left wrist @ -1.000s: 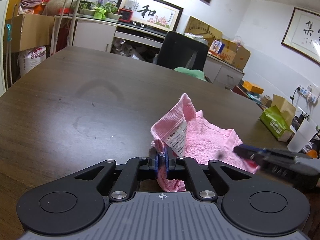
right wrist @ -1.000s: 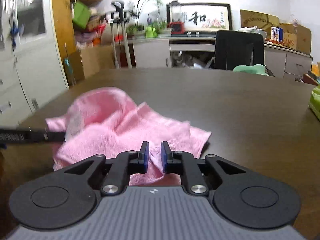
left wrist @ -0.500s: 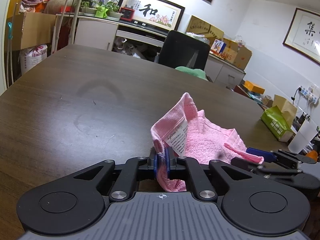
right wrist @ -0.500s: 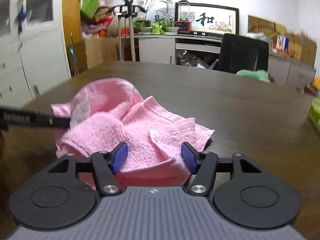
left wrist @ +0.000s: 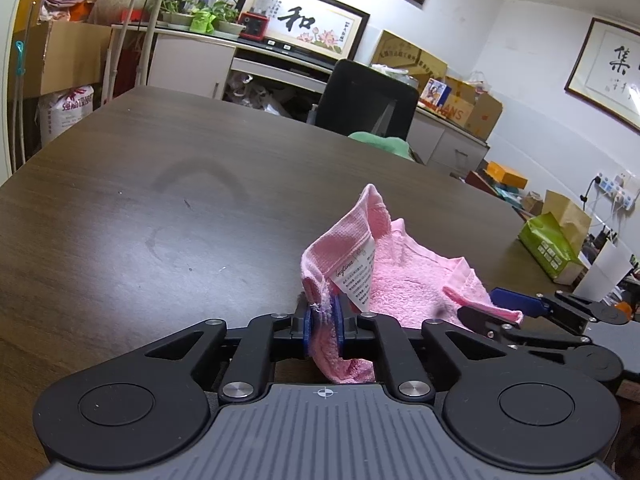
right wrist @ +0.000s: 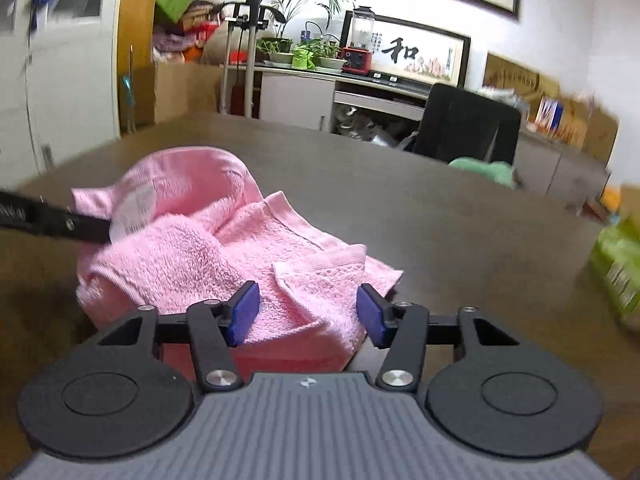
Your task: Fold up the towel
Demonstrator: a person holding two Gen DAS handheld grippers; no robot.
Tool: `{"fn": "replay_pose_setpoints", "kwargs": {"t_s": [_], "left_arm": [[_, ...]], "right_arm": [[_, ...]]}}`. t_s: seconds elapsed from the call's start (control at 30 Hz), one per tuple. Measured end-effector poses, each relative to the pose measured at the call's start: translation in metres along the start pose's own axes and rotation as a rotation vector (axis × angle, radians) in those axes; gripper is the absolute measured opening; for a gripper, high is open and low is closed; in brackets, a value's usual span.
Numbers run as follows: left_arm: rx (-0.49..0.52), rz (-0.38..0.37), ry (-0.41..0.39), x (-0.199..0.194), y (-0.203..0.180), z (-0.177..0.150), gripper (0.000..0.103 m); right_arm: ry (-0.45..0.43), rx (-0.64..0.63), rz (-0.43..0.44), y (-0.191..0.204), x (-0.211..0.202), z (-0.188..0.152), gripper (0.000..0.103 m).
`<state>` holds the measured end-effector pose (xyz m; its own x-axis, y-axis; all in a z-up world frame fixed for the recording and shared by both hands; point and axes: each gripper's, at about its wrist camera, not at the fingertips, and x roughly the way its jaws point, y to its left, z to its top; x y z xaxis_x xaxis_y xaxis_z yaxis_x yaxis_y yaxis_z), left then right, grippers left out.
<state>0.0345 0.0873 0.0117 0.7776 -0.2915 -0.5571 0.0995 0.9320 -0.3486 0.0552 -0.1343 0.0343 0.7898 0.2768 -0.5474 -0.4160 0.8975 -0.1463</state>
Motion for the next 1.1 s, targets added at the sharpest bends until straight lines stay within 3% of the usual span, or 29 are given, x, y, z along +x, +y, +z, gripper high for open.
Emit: {"fn": "replay_pose_setpoints", "kwargs": {"t_s": [0.1,0.23,0.33,0.57,0.77,0.87,0.97,1.1], "left_arm": [[0.001,-0.001,0.001,0.0,-0.001,0.0,0.015],[-0.005,0.002,0.006,0.002,0.0,-0.001,0.018],[-0.009,0.004,0.01,0.002,0.0,-0.001,0.02],[-0.018,0.013,0.012,0.004,0.003,-0.002,0.025],[-0.019,-0.011,0.005,0.004,0.003,-0.003,0.025],[-0.019,-0.03,-0.009,0.001,0.003,-0.002,0.023],[-0.018,-0.052,-0.038,-0.003,0.003,-0.001,0.005],[-0.04,-0.09,-0.065,-0.007,0.0,0.003,0.003]], "right_arm": [[0.013,0.027,0.019,-0.005,0.002,0.0,0.047],[0.049,0.217,0.161,-0.038,0.01,-0.004,0.047],[0.052,0.27,0.203,-0.049,0.013,-0.006,0.044],[0.045,0.513,0.239,-0.077,0.011,-0.016,0.012],[0.004,0.679,0.263,-0.097,0.001,-0.026,0.009],[-0.03,0.713,0.261,-0.099,-0.005,-0.026,0.008],[-0.06,0.762,0.282,-0.102,-0.009,-0.027,0.008],[-0.099,0.862,0.348,-0.113,-0.013,-0.032,0.008]]}}
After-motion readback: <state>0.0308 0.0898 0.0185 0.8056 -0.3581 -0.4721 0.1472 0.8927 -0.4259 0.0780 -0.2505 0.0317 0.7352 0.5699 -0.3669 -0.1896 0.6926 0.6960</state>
